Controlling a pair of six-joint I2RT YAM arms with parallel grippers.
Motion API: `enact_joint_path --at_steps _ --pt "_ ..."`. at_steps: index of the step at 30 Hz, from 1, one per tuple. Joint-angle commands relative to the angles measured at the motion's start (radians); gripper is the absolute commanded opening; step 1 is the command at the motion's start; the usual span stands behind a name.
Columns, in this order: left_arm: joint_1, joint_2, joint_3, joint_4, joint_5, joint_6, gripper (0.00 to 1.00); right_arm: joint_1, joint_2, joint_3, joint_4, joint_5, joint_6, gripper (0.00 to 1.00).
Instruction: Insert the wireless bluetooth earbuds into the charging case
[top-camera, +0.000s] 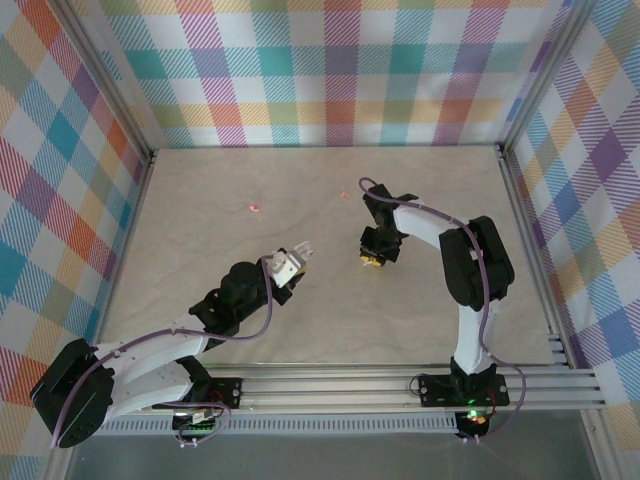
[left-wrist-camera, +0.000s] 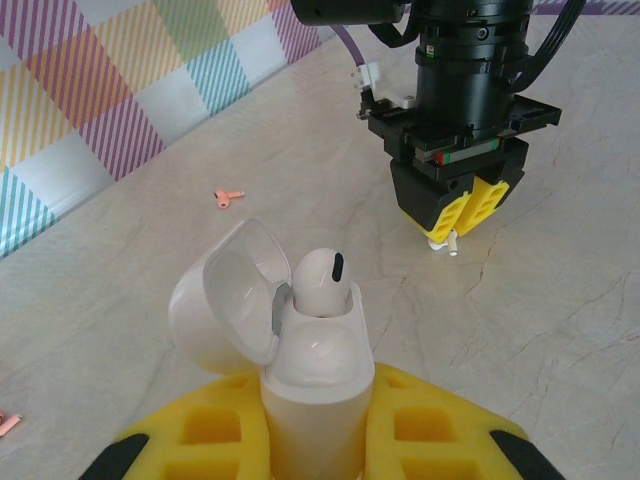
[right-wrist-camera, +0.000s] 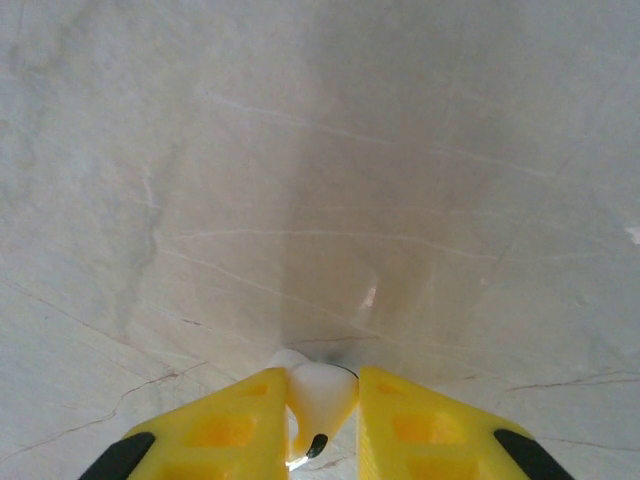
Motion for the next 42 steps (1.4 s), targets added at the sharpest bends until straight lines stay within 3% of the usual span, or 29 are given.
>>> enact_joint_path --at_steps 1,8,18,28,35,42 --pt "0.005 -0.012 -0.007 0.005 -0.003 0.015 0.00 0.016 0.001 -0.005 0.000 -0.005 -0.013 0.17" --pt "0.005 -0.018 -0.009 0.010 0.008 0.012 0.00 0.018 -0.048 0.025 -0.028 0.043 -0.040 0.12" --pt "0.005 0.041 -0.012 0.144 0.114 -0.009 0.00 0.032 -0.215 0.052 -0.106 0.166 -0.095 0.09" --pt "-0.018 0.239 0.098 0.294 0.086 -0.133 0.00 0.165 -0.430 0.182 -0.247 0.337 -0.119 0.09" --pt "-0.047 0.405 0.188 0.468 0.051 -0.260 0.00 0.265 -0.496 0.213 -0.238 0.360 -0.081 0.09" --pt "-0.072 0.483 0.245 0.548 0.079 -0.328 0.00 0.284 -0.512 0.163 -0.163 0.353 -0.064 0.08"
